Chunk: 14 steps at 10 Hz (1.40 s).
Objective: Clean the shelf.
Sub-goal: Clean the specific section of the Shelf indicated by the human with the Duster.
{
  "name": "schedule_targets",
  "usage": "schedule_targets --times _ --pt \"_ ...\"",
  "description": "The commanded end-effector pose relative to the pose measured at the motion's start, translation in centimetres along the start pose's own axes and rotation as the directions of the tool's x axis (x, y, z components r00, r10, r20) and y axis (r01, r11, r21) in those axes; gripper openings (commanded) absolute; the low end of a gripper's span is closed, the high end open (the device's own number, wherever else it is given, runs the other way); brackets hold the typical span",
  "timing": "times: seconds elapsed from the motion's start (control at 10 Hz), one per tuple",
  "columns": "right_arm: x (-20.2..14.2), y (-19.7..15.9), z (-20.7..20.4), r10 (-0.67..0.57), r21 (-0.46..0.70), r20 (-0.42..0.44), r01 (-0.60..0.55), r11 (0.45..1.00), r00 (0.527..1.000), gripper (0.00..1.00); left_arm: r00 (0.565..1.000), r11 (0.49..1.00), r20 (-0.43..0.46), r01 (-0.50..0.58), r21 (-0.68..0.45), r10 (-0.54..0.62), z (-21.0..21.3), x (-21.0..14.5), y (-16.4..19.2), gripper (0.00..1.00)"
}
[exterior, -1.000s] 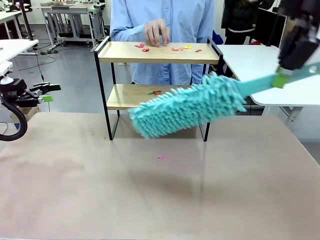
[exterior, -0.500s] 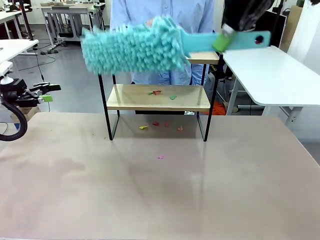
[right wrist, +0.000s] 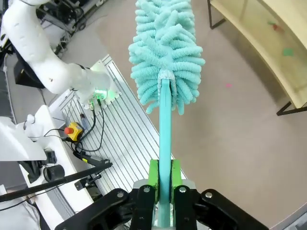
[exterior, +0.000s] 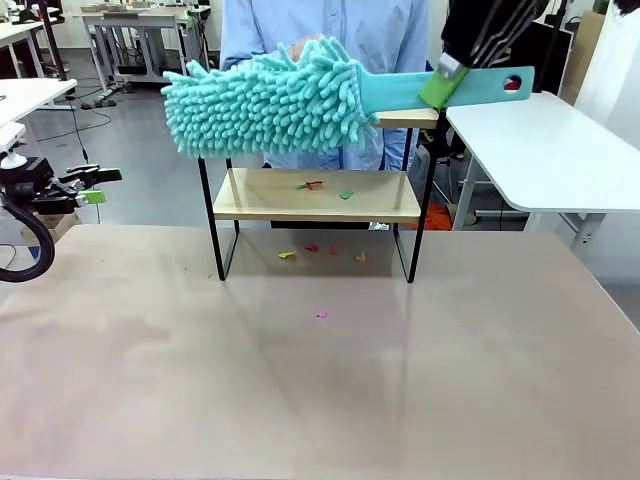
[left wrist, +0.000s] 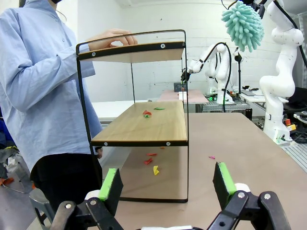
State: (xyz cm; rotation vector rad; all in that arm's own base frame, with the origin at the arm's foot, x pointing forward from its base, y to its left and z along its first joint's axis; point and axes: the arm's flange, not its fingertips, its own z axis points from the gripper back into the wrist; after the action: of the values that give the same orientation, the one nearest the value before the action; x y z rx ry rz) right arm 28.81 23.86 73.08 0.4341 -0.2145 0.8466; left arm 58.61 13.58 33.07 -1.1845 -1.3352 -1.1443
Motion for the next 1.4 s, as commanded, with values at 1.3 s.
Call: schedule_targets --times 1.3 --pt "23.1 8.0 -8.3 -0.529 -0.289 0.434 0.669 0.684 0.729 0.13 1.0 1.0 0.0 0.002 -0.002 -0.002 -0.1 0.3 -0.2 1.0"
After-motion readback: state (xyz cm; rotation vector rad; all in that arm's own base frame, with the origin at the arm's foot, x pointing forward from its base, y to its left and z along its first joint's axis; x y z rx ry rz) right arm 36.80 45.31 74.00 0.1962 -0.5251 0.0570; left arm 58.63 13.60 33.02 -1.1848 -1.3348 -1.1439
